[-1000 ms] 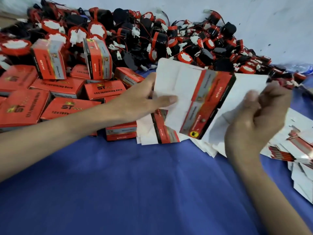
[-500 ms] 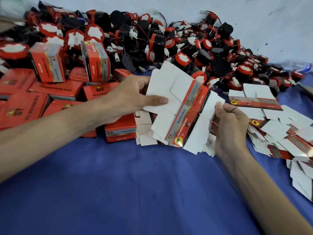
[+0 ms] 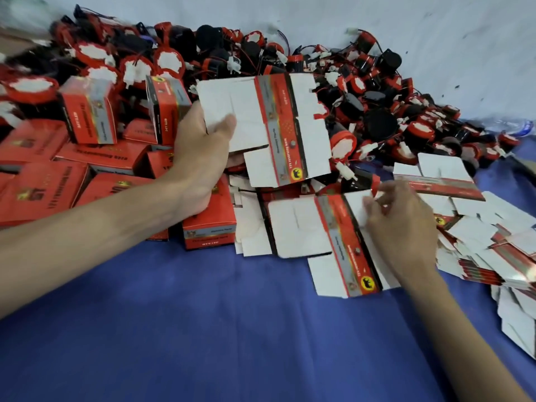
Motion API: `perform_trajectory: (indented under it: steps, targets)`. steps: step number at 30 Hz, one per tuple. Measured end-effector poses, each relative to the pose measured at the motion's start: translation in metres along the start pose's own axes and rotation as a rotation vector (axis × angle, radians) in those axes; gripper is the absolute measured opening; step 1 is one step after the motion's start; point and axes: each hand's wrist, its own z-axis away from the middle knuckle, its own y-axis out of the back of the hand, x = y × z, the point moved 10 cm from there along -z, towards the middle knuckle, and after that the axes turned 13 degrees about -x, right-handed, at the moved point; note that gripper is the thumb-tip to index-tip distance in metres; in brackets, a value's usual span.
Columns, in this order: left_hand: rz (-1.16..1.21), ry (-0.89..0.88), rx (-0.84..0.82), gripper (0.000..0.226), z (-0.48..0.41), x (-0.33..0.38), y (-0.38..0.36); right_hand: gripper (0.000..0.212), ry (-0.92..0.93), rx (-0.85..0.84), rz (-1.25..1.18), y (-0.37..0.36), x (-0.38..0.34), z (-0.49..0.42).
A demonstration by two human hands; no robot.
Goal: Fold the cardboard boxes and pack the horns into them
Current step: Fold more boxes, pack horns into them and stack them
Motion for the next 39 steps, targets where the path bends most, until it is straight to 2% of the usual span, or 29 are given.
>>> perform_trajectory:
  steps: [3,5,7,10,13,16,22,28,33,36,39]
  targets:
    - [-0.01,-0.049,0.01,0.024,0.002,0.006,-0.001,0.044,0.118,0.081,0.107,0.005,-0.019,0.006]
    - [-0.013,-0.054,-0.028,0.026,0.003,0.007,-0.005,0.044,0.31,0.205,0.02,0.019,-0.041,0.016]
    - [-0.055,-0.008,-0.146,0.028,0.003,0.003,-0.018,0.051,0.481,0.223,-0.114,0.023,-0.056,0.025]
    - [-0.145,0.091,-0.362,0.03,0.004,-0.007,-0.039,0.083,0.615,0.0,-0.22,0.001,-0.076,0.03]
    - [-0.133,0.158,-0.496,0.034,0.008,-0.012,-0.05,0.111,0.674,-0.17,-0.074,-0.025,-0.09,0.036]
    - [-0.123,0.167,-0.594,0.045,0.011,-0.013,-0.058,0.125,0.672,-0.271,0.001,-0.041,-0.091,0.037]
    - [-0.197,0.093,-0.713,0.061,0.015,-0.009,-0.068,0.129,0.647,-0.303,0.147,-0.045,-0.091,0.041]
    - [-0.225,0.048,-0.705,0.062,0.015,-0.006,-0.066,0.125,0.652,-0.223,0.185,-0.035,-0.097,0.044]
    - [-0.306,-0.047,-0.629,0.056,0.015,0.002,-0.065,0.112,0.701,-0.1,0.073,-0.008,-0.097,0.043]
    - [-0.332,-0.128,-0.526,0.05,0.016,0.012,-0.059,0.102,0.7,-0.013,0.031,0.008,-0.094,0.041]
    - [-0.458,-0.276,-0.465,0.07,0.019,0.026,-0.055,0.1,0.673,0.032,0.019,0.015,-0.093,0.042]
